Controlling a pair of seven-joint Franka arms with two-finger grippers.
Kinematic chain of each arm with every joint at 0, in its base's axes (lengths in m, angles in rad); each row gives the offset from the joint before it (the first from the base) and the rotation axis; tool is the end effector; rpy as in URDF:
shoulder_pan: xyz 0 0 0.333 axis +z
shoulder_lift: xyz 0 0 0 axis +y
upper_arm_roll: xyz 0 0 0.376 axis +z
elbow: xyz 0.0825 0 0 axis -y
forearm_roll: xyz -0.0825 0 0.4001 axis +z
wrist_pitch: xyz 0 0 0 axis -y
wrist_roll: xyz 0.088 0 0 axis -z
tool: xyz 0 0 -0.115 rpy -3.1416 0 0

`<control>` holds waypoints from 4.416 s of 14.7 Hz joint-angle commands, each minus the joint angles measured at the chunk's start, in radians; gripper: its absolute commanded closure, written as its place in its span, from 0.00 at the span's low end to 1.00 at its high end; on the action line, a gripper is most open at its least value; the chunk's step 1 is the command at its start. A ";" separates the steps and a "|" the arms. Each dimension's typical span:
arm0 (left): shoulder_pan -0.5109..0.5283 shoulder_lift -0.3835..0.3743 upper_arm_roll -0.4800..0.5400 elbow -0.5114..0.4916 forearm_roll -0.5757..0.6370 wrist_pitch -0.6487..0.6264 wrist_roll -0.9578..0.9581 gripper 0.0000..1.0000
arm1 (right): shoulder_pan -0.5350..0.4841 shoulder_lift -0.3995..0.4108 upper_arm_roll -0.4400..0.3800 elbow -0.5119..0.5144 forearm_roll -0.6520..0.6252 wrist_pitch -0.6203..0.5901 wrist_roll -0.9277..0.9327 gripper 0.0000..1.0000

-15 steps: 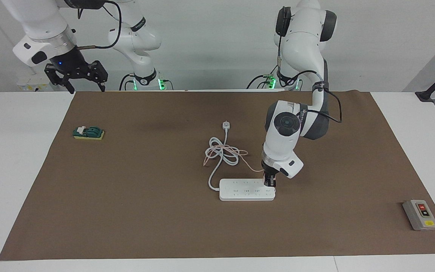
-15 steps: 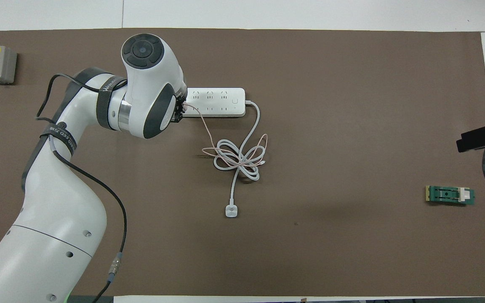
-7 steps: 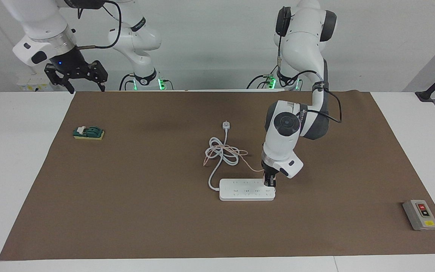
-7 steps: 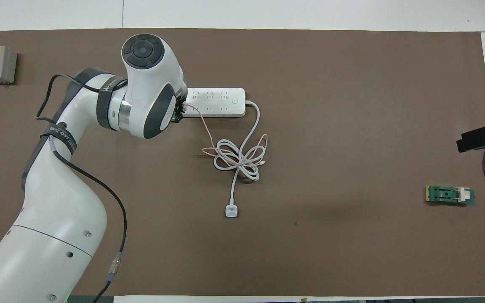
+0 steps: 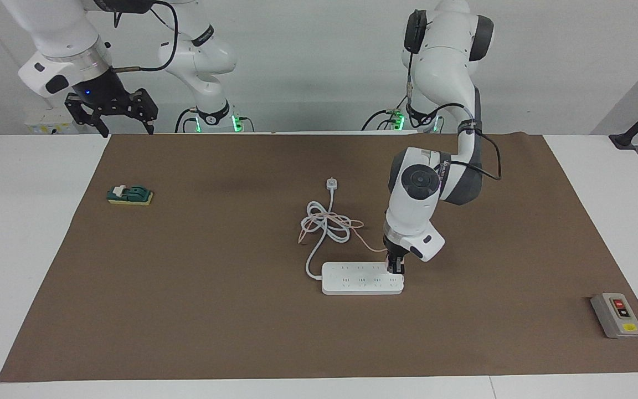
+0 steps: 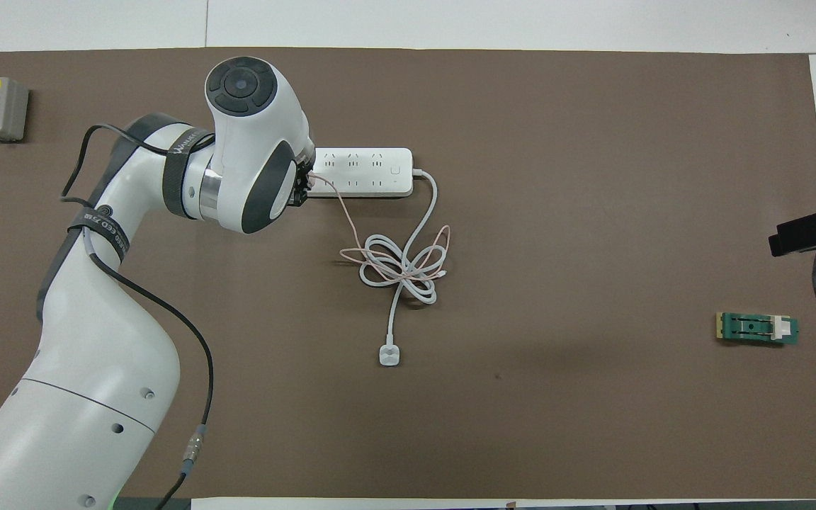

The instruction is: Plug charger into power strip

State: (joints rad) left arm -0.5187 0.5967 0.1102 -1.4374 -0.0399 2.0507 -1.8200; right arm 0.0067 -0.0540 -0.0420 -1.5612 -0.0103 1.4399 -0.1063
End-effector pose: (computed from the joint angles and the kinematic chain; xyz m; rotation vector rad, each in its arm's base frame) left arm 0.6931 -0.3217 0.3811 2.3872 2.0313 0.0507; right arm 0.5358 -0.0210 0.7000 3.1347 0.1100 -0.1063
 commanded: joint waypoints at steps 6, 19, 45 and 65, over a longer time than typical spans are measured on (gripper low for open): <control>-0.004 0.020 0.006 -0.001 0.015 -0.075 0.048 1.00 | -0.010 -0.023 0.008 -0.028 -0.022 0.025 0.008 0.00; -0.006 0.031 0.005 -0.035 0.012 -0.001 0.037 1.00 | -0.011 -0.023 0.008 -0.029 -0.022 0.024 0.008 0.00; -0.012 0.097 0.005 -0.054 0.014 0.108 0.039 1.00 | -0.013 -0.023 0.008 -0.029 -0.022 0.022 0.005 0.00; -0.009 0.106 0.002 -0.044 0.003 0.132 0.133 1.00 | -0.008 -0.024 0.008 -0.033 -0.022 0.020 0.013 0.00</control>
State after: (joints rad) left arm -0.5195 0.6083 0.1086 -1.4474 -0.0379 2.0588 -1.7368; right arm 0.0063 -0.0540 -0.0435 -1.5622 -0.0103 1.4399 -0.1063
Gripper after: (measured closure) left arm 0.714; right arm 0.000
